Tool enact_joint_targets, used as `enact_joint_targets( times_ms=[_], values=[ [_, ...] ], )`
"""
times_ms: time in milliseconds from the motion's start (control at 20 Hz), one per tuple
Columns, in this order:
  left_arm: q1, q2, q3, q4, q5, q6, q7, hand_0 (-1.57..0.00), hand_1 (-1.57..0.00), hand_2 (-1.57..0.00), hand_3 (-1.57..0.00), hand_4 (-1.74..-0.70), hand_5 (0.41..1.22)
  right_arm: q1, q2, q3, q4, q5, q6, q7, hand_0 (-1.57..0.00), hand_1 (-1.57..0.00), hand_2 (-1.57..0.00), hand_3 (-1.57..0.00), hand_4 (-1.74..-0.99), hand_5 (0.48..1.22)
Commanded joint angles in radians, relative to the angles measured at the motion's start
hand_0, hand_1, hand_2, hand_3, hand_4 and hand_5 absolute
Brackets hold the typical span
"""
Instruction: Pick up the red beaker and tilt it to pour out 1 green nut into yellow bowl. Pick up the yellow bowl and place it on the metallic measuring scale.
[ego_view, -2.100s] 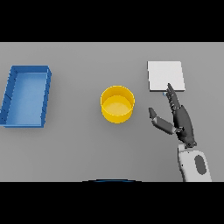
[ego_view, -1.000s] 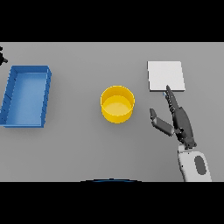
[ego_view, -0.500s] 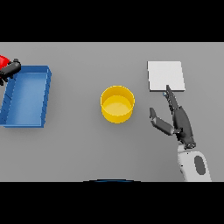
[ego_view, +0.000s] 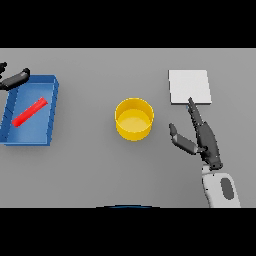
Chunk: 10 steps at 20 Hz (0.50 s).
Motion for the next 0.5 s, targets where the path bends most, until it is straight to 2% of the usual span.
enact_joint_targets(
  times_ms=[0,150,200,250,350,400,450],
  values=[
    [-0.001,-0.005,-0.010,0.009,-0.014,0.000,-0.005,-0.13,-0.11,-0.10,-0.06,-0.76,0.655,0.000,-0.002,0.000,-0.001,0.004,-0.003,-0.001,0.00,0.00,0.00,0.00,-1.305,0.717],
    [0.014,-0.006,-0.013,0.006,-0.038,0.046,-0.037,-0.07,-0.06,-0.05,-0.03,-0.73,0.658,-0.006,-0.009,-0.008,-0.011,-0.014,0.009,0.020,0.00,0.00,0.00,0.00,-1.279,0.713],
    [0.013,-0.017,-0.005,0.019,-0.033,0.055,-0.053,-0.05,-0.04,-0.04,-0.02,-0.73,0.661,-0.020,-0.011,-0.005,-0.010,-0.005,0.006,0.045,0.00,0.00,0.00,0.00,-1.277,0.704],
    [0.017,-0.015,0.002,0.015,-0.028,0.065,-0.060,-0.04,-0.04,-0.03,-0.02,-0.73,0.664,-0.019,-0.014,0.011,-0.021,0.039,-0.016,0.067,0.00,0.00,0.00,0.00,-1.281,0.688],
    [0.013,-0.020,0.003,0.009,-0.034,0.083,-0.072,-0.03,-0.02,-0.02,-0.01,-0.72,0.675,-0.049,-0.040,0.041,-0.032,0.115,-0.030,0.104,0.00,0.00,0.00,0.00,-1.222,0.662],
    [0.020,-0.016,0.010,0.007,-0.028,0.087,-0.085,-0.02,-0.02,-0.02,-0.01,-0.72,0.682,-0.074,-0.058,0.047,-0.025,0.107,0.003,0.093,0.00,0.00,0.00,0.00,-1.190,0.663],
    [0.017,-0.027,0.012,0.011,-0.025,0.093,-0.086,-0.02,-0.01,-0.01,-0.01,-0.72,0.685,-0.107,-0.073,0.064,-0.004,0.108,0.039,0.059,-0.01,0.00,0.00,0.00,-1.167,0.672]
  ],
)
